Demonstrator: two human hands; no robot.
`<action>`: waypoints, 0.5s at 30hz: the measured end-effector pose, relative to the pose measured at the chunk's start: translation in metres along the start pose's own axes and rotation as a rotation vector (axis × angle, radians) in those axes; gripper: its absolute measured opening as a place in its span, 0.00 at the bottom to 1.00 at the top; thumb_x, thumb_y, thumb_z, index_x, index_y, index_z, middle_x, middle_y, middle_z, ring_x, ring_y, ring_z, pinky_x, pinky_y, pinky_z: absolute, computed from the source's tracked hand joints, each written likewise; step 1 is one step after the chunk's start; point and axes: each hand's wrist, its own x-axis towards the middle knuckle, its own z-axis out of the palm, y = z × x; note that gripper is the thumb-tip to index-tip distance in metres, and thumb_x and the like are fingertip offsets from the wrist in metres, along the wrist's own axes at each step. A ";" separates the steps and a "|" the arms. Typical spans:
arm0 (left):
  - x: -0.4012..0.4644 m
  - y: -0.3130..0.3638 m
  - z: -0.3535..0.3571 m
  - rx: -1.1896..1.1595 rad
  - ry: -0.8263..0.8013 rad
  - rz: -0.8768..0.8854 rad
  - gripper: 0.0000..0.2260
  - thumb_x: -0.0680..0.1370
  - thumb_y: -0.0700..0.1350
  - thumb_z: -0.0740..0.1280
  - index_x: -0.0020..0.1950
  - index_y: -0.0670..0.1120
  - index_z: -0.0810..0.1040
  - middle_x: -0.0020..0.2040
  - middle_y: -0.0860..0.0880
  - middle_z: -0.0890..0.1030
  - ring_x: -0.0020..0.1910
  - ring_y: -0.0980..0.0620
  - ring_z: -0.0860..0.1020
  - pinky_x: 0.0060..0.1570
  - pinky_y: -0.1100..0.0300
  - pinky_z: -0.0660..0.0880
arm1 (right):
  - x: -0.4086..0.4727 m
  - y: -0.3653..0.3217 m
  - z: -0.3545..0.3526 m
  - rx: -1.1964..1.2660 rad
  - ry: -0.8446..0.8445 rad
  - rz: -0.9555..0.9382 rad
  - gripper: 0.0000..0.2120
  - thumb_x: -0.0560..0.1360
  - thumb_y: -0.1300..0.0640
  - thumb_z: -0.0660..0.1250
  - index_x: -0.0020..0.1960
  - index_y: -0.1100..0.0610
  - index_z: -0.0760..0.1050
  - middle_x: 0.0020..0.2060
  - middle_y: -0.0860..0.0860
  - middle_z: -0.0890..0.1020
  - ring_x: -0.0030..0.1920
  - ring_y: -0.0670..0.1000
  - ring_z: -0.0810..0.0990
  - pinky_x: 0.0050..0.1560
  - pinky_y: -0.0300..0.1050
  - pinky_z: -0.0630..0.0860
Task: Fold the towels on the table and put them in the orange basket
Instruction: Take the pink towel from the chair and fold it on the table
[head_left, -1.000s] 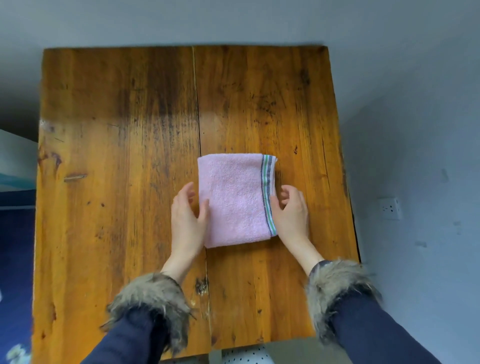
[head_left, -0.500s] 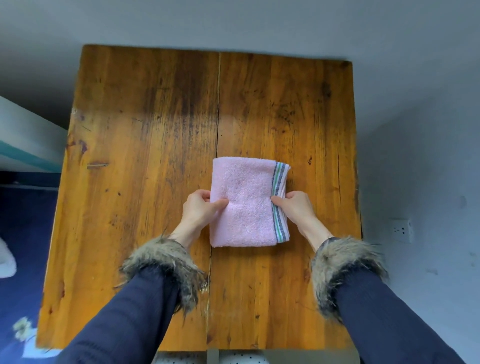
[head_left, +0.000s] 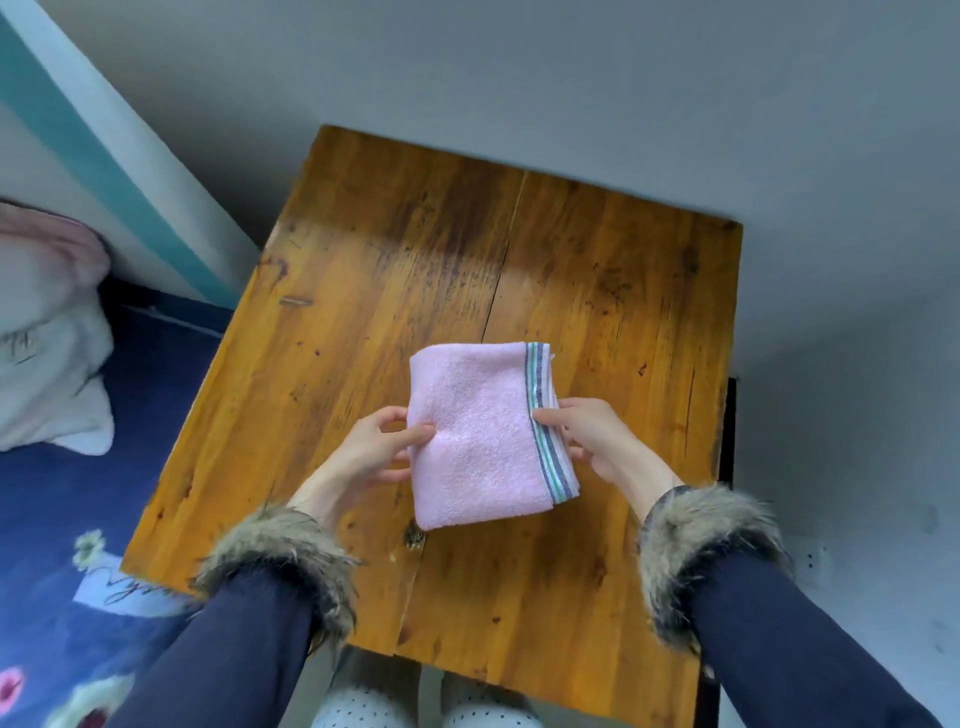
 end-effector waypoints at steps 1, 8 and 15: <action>-0.011 -0.003 -0.009 -0.018 0.012 0.009 0.10 0.72 0.47 0.72 0.52 0.48 0.78 0.50 0.49 0.83 0.44 0.53 0.82 0.39 0.60 0.78 | -0.006 -0.007 0.007 -0.029 -0.036 -0.001 0.03 0.73 0.59 0.69 0.47 0.55 0.78 0.44 0.50 0.83 0.44 0.47 0.81 0.37 0.40 0.75; -0.101 -0.043 -0.084 -0.196 0.174 0.109 0.10 0.73 0.47 0.71 0.54 0.50 0.77 0.52 0.49 0.82 0.50 0.51 0.82 0.39 0.59 0.80 | -0.051 -0.051 0.093 -0.303 -0.263 -0.100 0.09 0.73 0.56 0.68 0.52 0.56 0.78 0.48 0.51 0.82 0.47 0.50 0.80 0.42 0.46 0.76; -0.204 -0.127 -0.174 -0.439 0.459 0.180 0.06 0.74 0.45 0.69 0.51 0.49 0.76 0.47 0.45 0.81 0.41 0.53 0.81 0.34 0.61 0.78 | -0.120 -0.062 0.248 -0.529 -0.446 -0.256 0.05 0.73 0.56 0.67 0.48 0.55 0.76 0.46 0.53 0.82 0.43 0.51 0.80 0.39 0.44 0.75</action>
